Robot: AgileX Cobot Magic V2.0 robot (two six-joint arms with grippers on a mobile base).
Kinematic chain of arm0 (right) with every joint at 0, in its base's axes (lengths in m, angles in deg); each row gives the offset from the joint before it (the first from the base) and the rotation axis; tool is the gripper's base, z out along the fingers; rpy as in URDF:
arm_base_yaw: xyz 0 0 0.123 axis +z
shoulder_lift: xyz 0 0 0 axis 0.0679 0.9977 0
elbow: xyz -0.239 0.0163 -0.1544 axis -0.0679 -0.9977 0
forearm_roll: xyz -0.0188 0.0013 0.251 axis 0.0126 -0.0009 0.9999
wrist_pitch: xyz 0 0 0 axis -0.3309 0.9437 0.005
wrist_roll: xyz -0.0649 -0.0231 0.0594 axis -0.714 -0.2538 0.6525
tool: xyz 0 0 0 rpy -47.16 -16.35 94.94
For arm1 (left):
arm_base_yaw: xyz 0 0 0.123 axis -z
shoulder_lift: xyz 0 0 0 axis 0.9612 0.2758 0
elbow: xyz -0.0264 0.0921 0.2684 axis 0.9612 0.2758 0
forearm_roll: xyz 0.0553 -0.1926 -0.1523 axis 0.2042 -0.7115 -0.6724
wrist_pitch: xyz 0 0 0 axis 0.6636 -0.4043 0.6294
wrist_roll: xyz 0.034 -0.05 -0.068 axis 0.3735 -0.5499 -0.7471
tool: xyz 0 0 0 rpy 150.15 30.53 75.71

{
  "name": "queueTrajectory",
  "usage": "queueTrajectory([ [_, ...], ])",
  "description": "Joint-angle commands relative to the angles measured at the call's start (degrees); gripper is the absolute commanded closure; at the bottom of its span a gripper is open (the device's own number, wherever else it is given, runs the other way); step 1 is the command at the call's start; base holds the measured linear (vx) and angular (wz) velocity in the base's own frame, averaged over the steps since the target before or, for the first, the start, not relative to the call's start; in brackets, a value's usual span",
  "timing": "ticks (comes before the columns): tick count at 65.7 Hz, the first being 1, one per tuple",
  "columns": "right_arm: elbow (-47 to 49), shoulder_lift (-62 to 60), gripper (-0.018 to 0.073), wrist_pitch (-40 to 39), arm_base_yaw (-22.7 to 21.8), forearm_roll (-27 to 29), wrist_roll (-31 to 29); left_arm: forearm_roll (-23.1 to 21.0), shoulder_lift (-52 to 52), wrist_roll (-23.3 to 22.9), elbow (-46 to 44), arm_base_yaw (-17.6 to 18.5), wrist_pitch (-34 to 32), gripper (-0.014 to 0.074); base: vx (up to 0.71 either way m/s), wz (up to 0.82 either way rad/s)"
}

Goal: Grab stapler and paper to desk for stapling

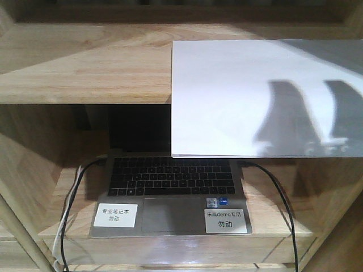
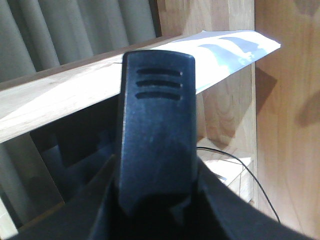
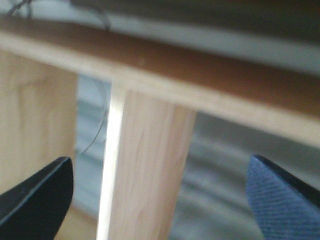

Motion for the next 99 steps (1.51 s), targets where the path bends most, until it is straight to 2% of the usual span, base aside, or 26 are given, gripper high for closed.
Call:
queueTrajectory([
  [1, -3.80, -1.27, -0.0091, -8.17, 1.85, -0.23, -0.19, -1.41, 1.15, 0.02, -1.33, 0.05, -6.61, 0.0603, 0.00, 0.00],
  [12, -15.17, -7.11, -0.0084, -15.12, 4.59, -0.04, 0.26, -1.41, 1.15, 0.02, -1.33, 0.05, -6.61, 0.0603, 0.00, 0.00],
  [26, -27.32, -17.91, -0.0063, -15.30, 7.79, -0.04, 4.14, -1.41, 1.15, 0.02, -1.33, 0.05, -6.61, 0.0603, 0.00, 0.00],
  [39, -36.91, -25.84, -0.0049, -15.30, 13.43, 1.34, 4.83, -1.41, 1.15, 0.02, -1.33, 0.05, -6.61, 0.0603, 0.00, 0.00],
  [57, -49.29, -27.25, -0.0036, -17.17, 21.93, 3.99, 4.83, -1.41, 1.15, 0.02, -1.33, 0.05, -6.61, 0.0603, 0.00, 0.00],
  [65, -54.28, -27.25, -0.0035, -20.59, 22.43, 6.09, 4.07, -1.41, 1.15, 0.02, -1.33, 0.05, -6.61, 0.0603, 0.00, 0.00],
  [72, -58.23, -26.18, -0.0035, -26.80, 22.43, 9.69, -1.89, -1.41, 1.15, 0.02, -1.33, 0.05, -6.61, 0.0603, 0.00, 0.00],
  [84, -62.49, -20.06, -0.0035, -47.82, 22.43, 18.79, -18.98, -1.41, 1.15, 0.02, -1.33, 0.05, -6.61, 0.0603, 0.00, 0.00],
  [89, -62.58, -17.04, -0.0035, -52.52, 22.43, 20.33, -20.86, -1.41, 1.15, 0.02, -1.33, 0.05, -6.61, 0.0603, 0.00, 0.00],
  [99, -62.58, -9.79, -0.0035, -60.39, 22.43, 20.38, -20.73, -1.41, 1.15, 0.02, -1.33, 0.05, -6.61, 0.0603, 0.00, 0.00],
])
